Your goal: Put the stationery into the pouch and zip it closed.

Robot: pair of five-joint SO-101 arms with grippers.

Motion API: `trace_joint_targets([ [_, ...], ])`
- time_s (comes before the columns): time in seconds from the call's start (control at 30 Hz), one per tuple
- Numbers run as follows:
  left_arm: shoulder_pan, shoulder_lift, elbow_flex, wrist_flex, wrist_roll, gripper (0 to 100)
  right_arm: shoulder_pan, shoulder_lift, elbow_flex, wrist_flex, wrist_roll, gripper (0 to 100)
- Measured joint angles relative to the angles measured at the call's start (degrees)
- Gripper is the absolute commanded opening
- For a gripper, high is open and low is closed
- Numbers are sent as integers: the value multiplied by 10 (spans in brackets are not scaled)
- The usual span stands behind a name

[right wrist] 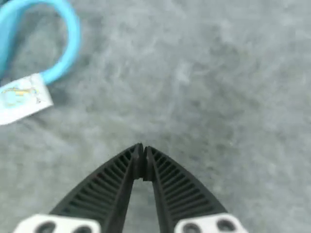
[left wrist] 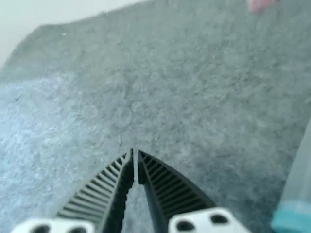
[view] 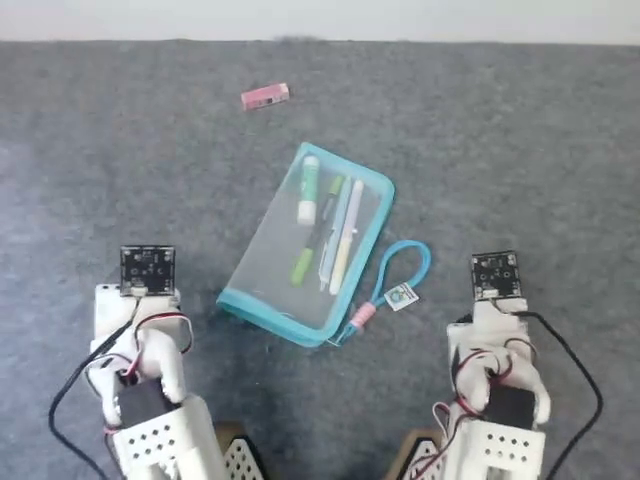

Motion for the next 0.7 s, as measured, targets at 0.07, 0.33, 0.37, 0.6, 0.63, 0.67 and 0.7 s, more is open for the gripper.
trace_joint_targets([
  [0.07, 3, 1, -1, 18, 1, 13, -5, 0, 0, 25, -7, 8],
  [0.33, 6, 0, 0, 205, 1, 13, -10, -17, 0, 59, -12, 8],
  [0.37, 6, -1, 0, 219, 1, 13, -10, -17, 0, 60, -12, 8],
  [0.6, 6, -26, 0, 235, 1, 13, -10, -17, 0, 60, -12, 8],
  [0.63, 6, -26, 0, 235, 1, 13, -10, -17, 0, 60, -12, 8],
  [0.67, 6, -26, 0, 235, 1, 13, -10, -17, 0, 60, -12, 8],
  [0.7, 6, -26, 0, 235, 1, 13, -10, -17, 0, 60, -12, 8],
])
